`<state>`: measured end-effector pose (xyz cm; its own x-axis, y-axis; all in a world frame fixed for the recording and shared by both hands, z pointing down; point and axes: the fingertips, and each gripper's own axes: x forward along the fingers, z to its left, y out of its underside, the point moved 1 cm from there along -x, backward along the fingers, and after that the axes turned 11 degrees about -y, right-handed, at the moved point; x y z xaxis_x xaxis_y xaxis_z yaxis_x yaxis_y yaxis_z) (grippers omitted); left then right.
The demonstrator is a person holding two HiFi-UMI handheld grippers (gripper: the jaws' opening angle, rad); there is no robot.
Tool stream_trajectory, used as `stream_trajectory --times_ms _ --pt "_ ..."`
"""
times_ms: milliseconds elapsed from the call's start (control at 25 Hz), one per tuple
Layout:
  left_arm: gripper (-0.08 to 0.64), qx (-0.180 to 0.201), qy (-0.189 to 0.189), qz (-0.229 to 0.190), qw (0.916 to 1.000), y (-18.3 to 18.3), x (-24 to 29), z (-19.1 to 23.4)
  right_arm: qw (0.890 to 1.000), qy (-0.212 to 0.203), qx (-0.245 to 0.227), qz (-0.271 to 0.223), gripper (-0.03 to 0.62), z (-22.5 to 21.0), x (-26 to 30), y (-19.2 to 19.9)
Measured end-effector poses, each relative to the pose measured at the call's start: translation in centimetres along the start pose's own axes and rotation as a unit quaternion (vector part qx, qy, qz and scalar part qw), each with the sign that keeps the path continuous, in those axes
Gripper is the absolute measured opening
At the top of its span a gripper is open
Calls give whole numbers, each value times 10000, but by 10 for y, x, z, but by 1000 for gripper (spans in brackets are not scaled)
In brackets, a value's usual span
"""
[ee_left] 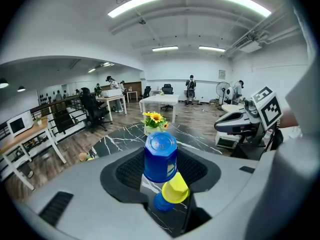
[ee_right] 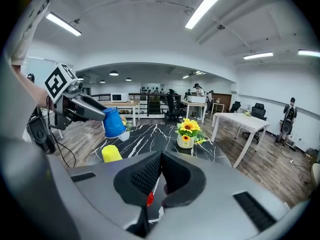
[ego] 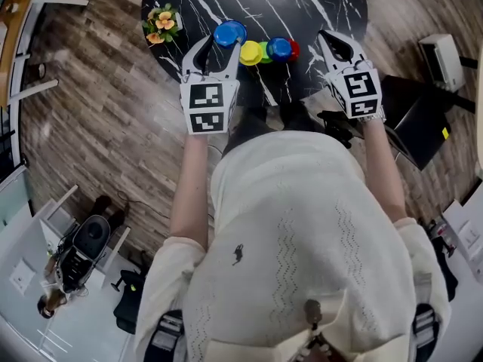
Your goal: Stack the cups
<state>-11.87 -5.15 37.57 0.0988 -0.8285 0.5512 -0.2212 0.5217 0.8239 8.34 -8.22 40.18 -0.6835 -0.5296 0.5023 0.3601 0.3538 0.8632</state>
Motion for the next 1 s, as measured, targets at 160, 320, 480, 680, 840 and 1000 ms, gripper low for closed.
stream_trajectory --times_ms 160,320,480,680,840,1000 --pt "222 78 201 94 9997 -2 -5 -26 10000 16 -6 -61 8 -7 -10 -2" --pt "222 266 397 216 9986 -1 -5 -51 9999 32 6 -103 9 -15 -18 2" --pt "222 413 571 358 9969 1 0 -72 9999 49 18 -94 8 -21 -24 7" --pt "222 499 648 485 9955 6 7 -86 9999 96 20 -40 9 -29 -31 14" --pt "222 507 645 568 9950 10 10 -91 9999 120 21 -23 9 -36 -35 18" --pt "222 476 639 631 9948 12 11 -92 9999 114 37 -21 8 -38 -34 20"
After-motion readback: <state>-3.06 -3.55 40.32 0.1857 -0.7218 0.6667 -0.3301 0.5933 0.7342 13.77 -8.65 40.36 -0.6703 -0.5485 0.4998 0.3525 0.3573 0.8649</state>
